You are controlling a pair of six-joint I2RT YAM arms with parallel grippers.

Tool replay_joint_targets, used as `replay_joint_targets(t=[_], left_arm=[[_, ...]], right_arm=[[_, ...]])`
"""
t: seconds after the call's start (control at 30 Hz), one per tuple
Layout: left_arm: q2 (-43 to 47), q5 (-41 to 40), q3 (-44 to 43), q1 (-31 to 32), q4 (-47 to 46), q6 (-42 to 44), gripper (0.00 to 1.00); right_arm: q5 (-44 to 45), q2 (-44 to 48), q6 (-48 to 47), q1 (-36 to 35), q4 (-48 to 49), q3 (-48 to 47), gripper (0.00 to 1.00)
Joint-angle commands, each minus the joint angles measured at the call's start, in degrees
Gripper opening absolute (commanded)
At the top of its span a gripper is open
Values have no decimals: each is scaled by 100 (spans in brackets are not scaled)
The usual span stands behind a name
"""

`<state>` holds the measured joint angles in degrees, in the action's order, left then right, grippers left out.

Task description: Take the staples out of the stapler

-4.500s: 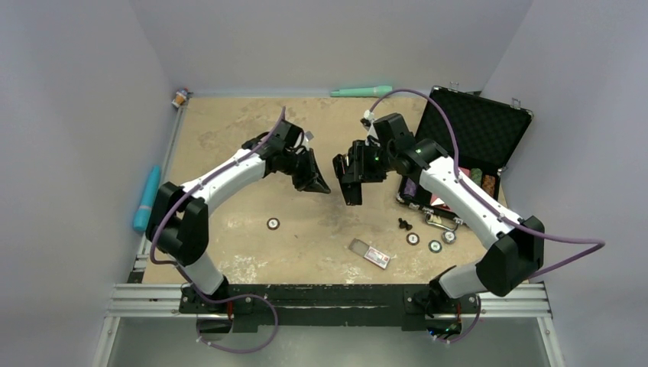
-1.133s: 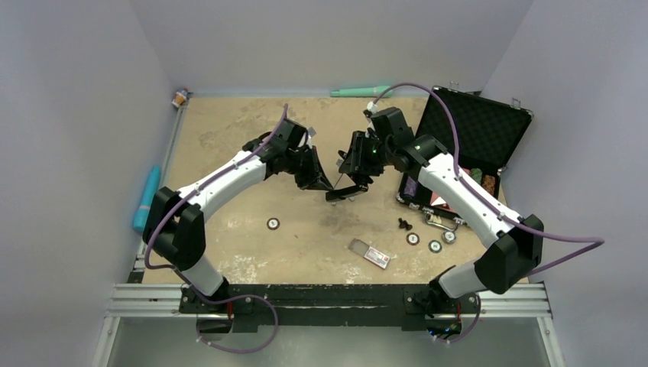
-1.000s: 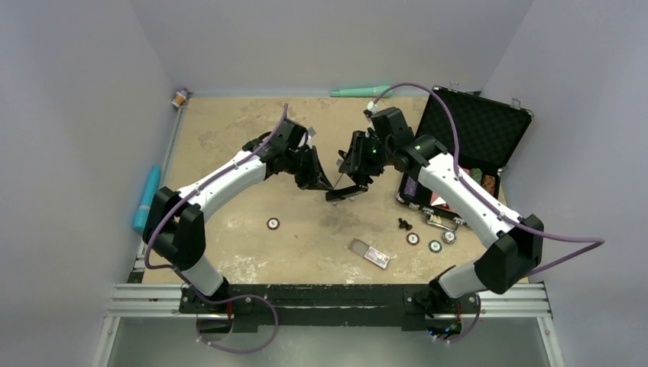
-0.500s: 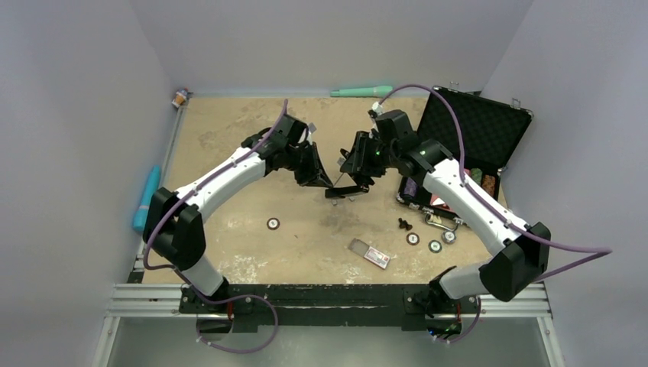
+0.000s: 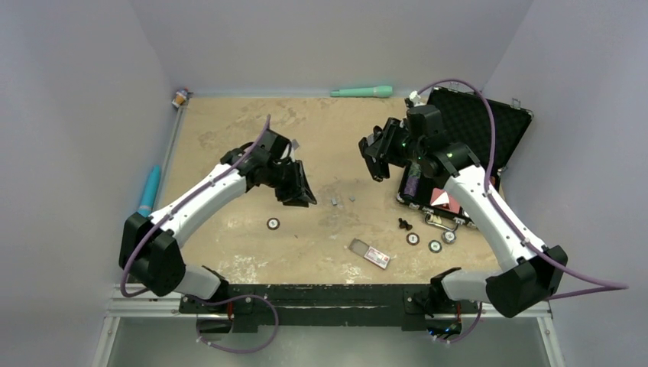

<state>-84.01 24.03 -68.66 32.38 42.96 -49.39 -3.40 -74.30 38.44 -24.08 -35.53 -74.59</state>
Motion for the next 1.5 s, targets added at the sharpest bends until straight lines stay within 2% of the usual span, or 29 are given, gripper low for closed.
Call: replay_joint_targets(t=[0.0, 0.1, 0.2, 0.4, 0.7, 0.83, 1.0, 1.17, 1.33, 1.47], left_arm=[[586, -232, 246, -223, 150, 155, 47], [764, -163, 219, -284, 130, 258, 65], [921, -166, 90, -294, 116, 342, 72], [1292, 56, 105, -454, -218, 331, 75], [2204, 848, 450, -653, -2003, -43, 76], [2360, 1422, 455, -669, -2971, -389, 76], [2270, 2362, 407, -672, -4296, -904, 76], [2195, 2364, 486, -663, -5637, -1471, 80], [1773, 2380, 150, -545, -5818, -1614, 82], [1502, 2307, -65, -354, -5895, -1615, 82]], right_arm=[[-161, 358, 76, -74, 406, 42, 0], [-310, 451, 77, -73, 447, 91, 0], [-464, 524, 72, -71, 477, 94, 0], [-805, 596, 156, -73, 490, -47, 0], [-1815, 678, 740, -53, 1055, -252, 0], [-2481, 791, 1253, 31, 1785, -193, 0], [-3035, 843, 1965, 86, 2629, -237, 0], [-3301, 887, 2588, 87, 3377, -203, 0], [-3330, 1008, 3203, 85, 4435, 54, 0], [-3225, 1014, 3268, 86, 4661, 37, 0]])
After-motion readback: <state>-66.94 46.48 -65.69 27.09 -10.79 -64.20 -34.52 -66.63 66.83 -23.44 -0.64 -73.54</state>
